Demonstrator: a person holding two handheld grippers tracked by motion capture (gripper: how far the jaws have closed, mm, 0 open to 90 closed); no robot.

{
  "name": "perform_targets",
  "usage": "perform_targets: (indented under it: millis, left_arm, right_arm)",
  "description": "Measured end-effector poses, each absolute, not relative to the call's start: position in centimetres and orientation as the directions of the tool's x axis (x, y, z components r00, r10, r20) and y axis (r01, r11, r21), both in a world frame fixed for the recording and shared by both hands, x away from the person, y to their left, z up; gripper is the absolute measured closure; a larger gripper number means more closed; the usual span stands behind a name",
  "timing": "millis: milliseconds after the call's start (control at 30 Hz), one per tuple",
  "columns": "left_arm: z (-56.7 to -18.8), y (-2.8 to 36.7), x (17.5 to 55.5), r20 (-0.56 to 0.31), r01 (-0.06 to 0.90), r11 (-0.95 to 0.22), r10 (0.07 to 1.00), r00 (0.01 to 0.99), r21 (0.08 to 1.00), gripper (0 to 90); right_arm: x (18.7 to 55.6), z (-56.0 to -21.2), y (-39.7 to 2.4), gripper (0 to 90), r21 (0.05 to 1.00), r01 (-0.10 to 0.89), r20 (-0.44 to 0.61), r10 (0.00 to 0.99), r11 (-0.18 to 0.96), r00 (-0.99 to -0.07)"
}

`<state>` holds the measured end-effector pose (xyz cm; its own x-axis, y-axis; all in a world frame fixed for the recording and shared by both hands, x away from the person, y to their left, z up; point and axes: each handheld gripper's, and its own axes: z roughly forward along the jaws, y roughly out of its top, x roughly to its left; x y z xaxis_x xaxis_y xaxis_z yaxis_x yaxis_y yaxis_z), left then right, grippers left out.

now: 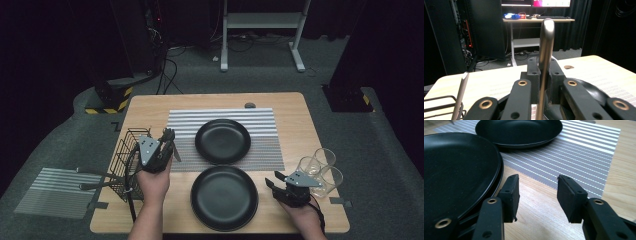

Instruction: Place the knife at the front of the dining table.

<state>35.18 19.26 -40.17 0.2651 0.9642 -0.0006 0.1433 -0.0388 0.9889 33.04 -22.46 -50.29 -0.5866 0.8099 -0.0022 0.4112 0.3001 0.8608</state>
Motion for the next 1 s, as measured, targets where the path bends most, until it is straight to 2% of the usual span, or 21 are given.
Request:
perform_targets:
  millis: [100,133,167,233,267,567,1000]
  left_arm:
    - [-40.2,19.3,35.1,-0.001,0.152,-0.04,0.964,0.266,0.988,82.6]
    - [-40.2,19.1,34.9,-0.031,0.159,-0.01,0.967,0.255,0.987,82.6]
    - [-40.1,19.4,34.9,-0.004,0.154,-0.038,0.965,0.264,0.987,82.6]
    - [-40.2,19.2,34.8,-0.031,0.16,-0.01,0.967,0.254,0.987,82.6]
    - [-40.1,19.4,34.8,-0.006,0.156,-0.036,0.966,0.26,0.987,82.6]
    - [-40.4,19.8,34.0,-0.002,0.18,-0.045,0.968,0.252,0.983,82.6]
    - [-41.2,20.3,33.5,-0.033,0.196,-0.014,0.971,0.236,0.98,82.5]
  right_arm:
    - [33.1,-50.3,-22.6,51.5,0.859,0.402,-0.02,0.803,0.319,-0.595]
    - [33.1,-50.2,-22.6,51.4,0.858,0.401,-0.021,0.803,0.32,-0.596]
    - [33.1,-50.3,-22.6,51.4,0.859,0.402,-0.018,0.804,0.317,-0.595]
    - [33.1,-50.3,-22.4,51.3,0.859,0.417,0.005,0.81,0.296,-0.586]
    - [33.1,-50.3,-22.4,51.2,0.859,0.412,-0.002,0.808,0.303,-0.589]
    - [33.0,-50.1,-22.5,51.2,0.864,0.406,-0.001,0.806,0.298,-0.591]
    - [32.8,-50.1,-22.4,51.4,0.86,0.404,-0.006,0.798,0.311,-0.602]
